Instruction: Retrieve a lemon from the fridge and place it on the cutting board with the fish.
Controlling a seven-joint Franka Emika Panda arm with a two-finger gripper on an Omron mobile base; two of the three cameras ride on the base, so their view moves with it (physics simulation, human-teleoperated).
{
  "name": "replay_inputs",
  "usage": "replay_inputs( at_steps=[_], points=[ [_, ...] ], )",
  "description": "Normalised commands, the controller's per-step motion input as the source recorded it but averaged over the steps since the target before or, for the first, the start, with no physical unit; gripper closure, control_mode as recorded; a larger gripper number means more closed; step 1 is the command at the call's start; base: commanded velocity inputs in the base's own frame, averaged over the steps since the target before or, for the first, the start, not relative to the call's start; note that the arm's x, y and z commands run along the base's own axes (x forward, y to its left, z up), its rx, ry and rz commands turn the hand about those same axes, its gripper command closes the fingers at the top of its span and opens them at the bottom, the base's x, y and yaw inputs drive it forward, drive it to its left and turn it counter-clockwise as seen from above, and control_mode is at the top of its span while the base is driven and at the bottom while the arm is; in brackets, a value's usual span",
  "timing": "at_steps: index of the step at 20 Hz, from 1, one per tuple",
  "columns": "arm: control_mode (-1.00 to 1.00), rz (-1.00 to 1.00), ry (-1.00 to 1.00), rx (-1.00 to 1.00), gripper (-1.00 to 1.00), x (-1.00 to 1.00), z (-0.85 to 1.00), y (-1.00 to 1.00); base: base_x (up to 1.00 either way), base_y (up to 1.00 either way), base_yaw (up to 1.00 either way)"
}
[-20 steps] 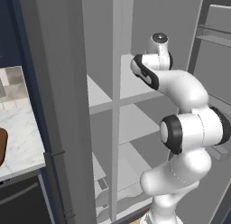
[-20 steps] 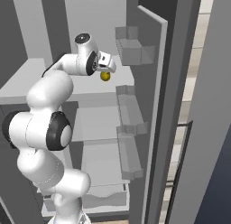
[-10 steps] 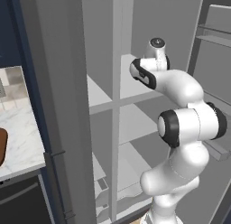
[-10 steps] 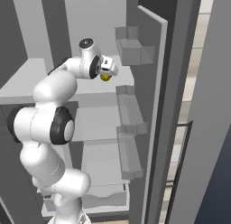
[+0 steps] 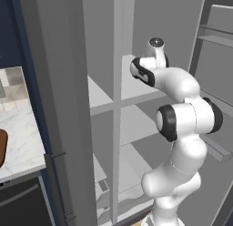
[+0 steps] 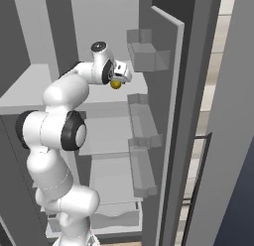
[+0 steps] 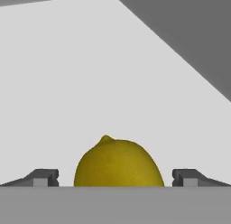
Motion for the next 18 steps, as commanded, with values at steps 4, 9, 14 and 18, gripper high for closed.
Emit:
replay_inputs(
  at_steps=[4,9,14,18],
  points=[
    [-1.0,0.0,0.0,0.0,-1.0,0.04,0.0,0.0,0.0,0.0,0.0],
    [-1.0,0.0,0.04,0.0,-1.0,0.0,0.0,0.0,0.0,0.0,0.0],
    [-1.0,0.0,0.07,0.0,-1.0,0.0,-0.02,0.0,0.0,0.0,0.0],
    [-1.0,0.0,0.07,0.0,-1.0,0.0,-0.06,0.0,0.0,0.0,0.0]
  ],
)
